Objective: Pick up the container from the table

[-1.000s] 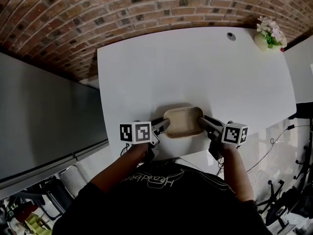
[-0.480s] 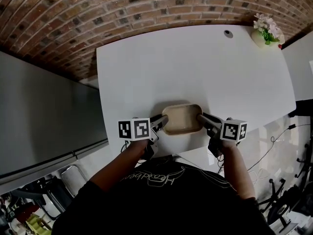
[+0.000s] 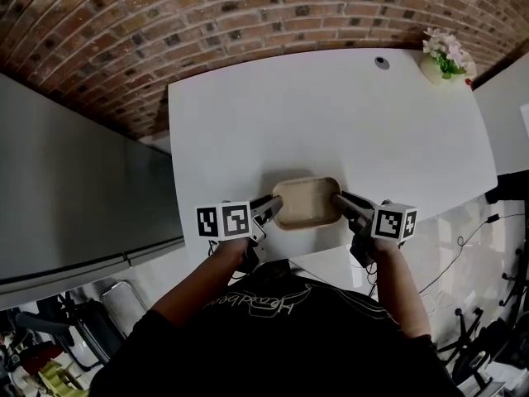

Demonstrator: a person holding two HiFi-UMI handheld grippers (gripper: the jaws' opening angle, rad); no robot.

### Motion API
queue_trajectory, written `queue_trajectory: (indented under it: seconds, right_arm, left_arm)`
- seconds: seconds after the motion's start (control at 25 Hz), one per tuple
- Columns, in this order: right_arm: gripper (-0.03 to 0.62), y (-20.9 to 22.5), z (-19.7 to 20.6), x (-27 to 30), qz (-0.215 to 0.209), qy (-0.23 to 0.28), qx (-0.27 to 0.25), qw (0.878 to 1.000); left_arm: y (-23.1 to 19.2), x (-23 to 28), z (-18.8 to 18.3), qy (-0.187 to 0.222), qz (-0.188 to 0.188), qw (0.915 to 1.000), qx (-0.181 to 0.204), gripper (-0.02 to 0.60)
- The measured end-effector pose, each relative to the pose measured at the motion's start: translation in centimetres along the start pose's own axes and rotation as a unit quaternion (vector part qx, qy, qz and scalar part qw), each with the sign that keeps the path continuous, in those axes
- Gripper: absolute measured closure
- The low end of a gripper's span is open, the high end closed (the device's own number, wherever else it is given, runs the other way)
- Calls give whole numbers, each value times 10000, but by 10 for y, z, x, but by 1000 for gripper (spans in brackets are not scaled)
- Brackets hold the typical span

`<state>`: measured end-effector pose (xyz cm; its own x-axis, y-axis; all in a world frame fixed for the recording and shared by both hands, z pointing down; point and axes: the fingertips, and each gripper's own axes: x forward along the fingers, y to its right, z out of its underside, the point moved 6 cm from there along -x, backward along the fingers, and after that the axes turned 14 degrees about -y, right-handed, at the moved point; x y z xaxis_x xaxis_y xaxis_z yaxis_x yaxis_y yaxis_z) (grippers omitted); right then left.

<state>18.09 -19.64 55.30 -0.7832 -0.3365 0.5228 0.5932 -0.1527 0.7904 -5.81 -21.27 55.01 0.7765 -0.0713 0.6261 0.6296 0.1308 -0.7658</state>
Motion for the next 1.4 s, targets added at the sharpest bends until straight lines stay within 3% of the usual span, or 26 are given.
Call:
queue_trajectory:
  seconds: [0.56,0.72,1.12,1.4]
  right_arm:
    - [487,-44,-1,-53,0,395,-774,9962]
    - [487,-67,-2,-71,-210,584,-807,9948]
    - [487,-109,18,-113,-214,1016,-1425,9843]
    - [485,-138,46,-151,-478,1429,-1715,9736]
  left_arm:
    - [52,-25,21,527,130,9980,317,462]
    - [71,-37,29,758,225,9962,363,462]
    - [116,-70,63,1313,230,9880,780,462]
    - [153,-89,93,1629,276,9783,1246,460]
